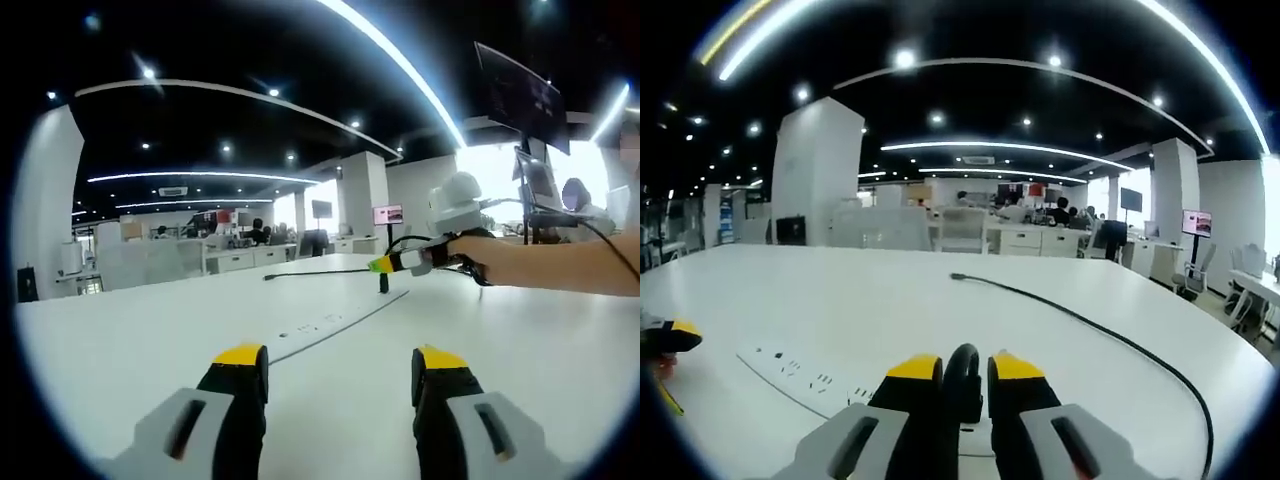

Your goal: Locate the USB plug end of the data cable currently connected to the USB port on the desk. Grip the plug, withdraw it from the port, and place it onto the desktop.

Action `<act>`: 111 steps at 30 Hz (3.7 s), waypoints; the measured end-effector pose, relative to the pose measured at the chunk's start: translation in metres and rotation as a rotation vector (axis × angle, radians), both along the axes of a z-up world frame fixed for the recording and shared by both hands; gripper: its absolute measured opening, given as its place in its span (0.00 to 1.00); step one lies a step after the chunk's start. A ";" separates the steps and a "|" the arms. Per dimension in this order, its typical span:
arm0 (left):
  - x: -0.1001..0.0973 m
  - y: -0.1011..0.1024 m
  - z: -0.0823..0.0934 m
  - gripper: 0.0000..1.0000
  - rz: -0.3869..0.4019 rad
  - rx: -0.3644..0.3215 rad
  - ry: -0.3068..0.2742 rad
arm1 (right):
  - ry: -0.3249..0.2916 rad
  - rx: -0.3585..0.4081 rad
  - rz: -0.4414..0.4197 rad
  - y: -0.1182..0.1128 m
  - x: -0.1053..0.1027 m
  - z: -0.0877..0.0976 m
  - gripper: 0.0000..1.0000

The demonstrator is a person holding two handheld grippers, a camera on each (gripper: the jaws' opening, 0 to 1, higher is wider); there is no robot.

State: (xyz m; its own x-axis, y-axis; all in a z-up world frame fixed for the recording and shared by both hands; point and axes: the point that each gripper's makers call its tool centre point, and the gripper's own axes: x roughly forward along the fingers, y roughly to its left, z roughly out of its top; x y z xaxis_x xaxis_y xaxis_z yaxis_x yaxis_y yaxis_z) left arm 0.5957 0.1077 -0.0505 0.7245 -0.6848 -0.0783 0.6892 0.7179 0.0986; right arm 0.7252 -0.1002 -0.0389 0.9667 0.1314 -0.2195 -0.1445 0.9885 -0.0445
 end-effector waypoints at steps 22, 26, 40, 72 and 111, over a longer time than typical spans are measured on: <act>-0.013 -0.016 0.000 0.55 0.123 0.016 0.031 | -0.092 -0.050 -0.012 -0.017 0.003 0.014 0.16; -0.006 -0.008 0.005 0.55 0.149 -0.031 0.048 | -0.094 -0.077 -0.007 -0.018 0.004 0.014 0.15; -0.005 -0.016 0.002 0.54 0.162 -0.041 0.053 | -0.094 -0.037 0.003 -0.020 0.007 0.011 0.14; -0.003 -0.008 0.000 0.53 0.159 -0.023 0.050 | -0.100 -0.021 -0.007 -0.013 -0.007 0.005 0.14; -0.007 -0.005 0.008 0.54 0.150 -0.181 0.072 | -0.100 0.094 -0.002 -0.022 0.000 0.008 0.14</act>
State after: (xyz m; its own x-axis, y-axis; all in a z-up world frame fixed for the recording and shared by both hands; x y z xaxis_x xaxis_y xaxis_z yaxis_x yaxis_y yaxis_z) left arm 0.5885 0.1024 -0.0429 0.8162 -0.5775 -0.0197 0.5741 0.8143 -0.0864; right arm 0.7257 -0.1222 -0.0309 0.9834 0.1448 -0.1089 -0.1419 0.9893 0.0343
